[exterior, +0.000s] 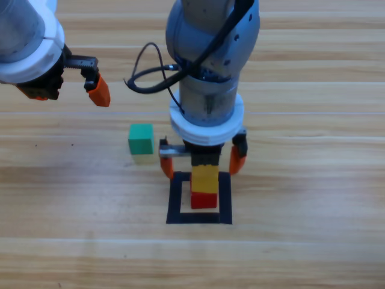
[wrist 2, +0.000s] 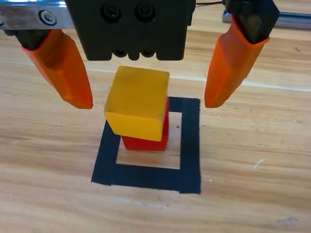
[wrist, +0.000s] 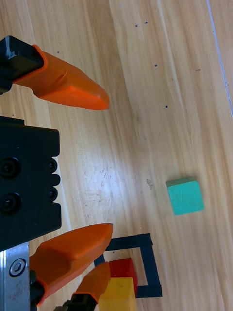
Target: Stack the blocks in the rectangular block: red at the bottom, yellow in the middle, green on top
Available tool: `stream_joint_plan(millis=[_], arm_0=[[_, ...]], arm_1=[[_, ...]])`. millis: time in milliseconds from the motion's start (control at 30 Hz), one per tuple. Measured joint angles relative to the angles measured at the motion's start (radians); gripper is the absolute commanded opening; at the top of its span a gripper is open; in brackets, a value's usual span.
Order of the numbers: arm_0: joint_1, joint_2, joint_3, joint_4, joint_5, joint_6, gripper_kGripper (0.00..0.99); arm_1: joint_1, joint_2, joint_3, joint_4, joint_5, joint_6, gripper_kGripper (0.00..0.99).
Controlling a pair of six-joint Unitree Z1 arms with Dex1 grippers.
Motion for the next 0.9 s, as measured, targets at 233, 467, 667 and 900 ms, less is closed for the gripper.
stream_joint_plan(millis=[233,467,667,900], arm_0=[[0.002,0.007,-0.001,-0.013,0.0,-0.018,0.989],[0.02,0.095,-0.103,-0.015,-0.004,-0.027,0.986],[0.021,0.22,-0.185,-0.015,-0.006,-0.033,0.986],[0.022,0.352,-0.245,-0.015,-0.007,-0.091,0.986]], arm_1=[[0.032,-0.078,-0.055,0.002,-0.02,-0.114,0.99],[0.074,-0.38,0.131,-0.067,-0.078,-0.276,0.988],[0.061,-0.737,0.806,-0.512,-0.034,-0.507,0.988],[0.049,-0.821,0.994,-0.615,-0.011,-0.83,0.988]])
